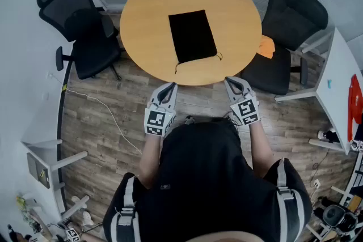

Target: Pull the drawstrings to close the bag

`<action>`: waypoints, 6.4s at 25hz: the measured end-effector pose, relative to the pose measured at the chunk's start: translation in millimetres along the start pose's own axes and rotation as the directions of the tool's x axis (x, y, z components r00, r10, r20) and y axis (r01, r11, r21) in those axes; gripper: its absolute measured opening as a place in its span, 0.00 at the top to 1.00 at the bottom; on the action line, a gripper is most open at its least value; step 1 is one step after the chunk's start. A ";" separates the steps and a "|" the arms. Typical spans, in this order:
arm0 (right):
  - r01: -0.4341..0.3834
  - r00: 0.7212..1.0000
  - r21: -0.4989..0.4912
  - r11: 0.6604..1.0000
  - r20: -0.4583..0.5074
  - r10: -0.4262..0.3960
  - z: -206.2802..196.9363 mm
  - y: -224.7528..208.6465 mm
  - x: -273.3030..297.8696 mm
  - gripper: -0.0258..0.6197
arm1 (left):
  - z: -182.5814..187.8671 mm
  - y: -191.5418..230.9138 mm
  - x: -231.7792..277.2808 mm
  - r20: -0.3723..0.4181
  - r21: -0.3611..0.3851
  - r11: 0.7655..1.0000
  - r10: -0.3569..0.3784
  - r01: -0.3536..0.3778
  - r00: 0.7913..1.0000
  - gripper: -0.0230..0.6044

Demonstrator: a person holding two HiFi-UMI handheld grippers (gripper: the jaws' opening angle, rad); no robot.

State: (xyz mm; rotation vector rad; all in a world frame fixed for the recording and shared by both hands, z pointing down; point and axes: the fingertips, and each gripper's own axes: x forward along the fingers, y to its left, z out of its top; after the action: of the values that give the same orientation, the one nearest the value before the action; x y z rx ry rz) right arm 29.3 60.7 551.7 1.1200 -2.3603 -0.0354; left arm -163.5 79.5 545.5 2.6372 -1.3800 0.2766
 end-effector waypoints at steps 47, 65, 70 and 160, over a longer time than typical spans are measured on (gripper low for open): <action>-0.067 0.996 0.124 0.990 -0.046 0.073 -49.9 -36.9 50.3 0.87 | -31.8 15.1 23.0 -0.147 -0.006 0.996 0.090 -0.092 0.985 0.93; -0.260 0.955 0.087 0.962 -0.125 0.269 -85.0 -81.1 110.5 0.87 | -53.6 26.8 73.6 -0.296 -0.015 0.974 0.210 -0.224 0.932 0.93; -0.319 0.936 0.060 0.946 -0.139 0.324 -91.0 -84.8 123.7 0.87 | -57.4 26.1 81.1 -0.325 0.008 0.968 0.238 -0.249 0.915 0.93; 0.035 0.787 0.188 0.982 -0.610 0.089 -235.5 -80.9 225.1 0.86 | -254.3 94.6 161.3 -0.686 -0.128 0.992 -0.082 -0.008 0.723 0.93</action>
State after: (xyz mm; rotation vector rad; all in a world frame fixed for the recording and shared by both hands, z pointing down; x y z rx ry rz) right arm 79.7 -110.9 835.7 0.9846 -1.8020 0.5082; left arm -174.7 -46.6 834.6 2.0866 -1.0264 1.0180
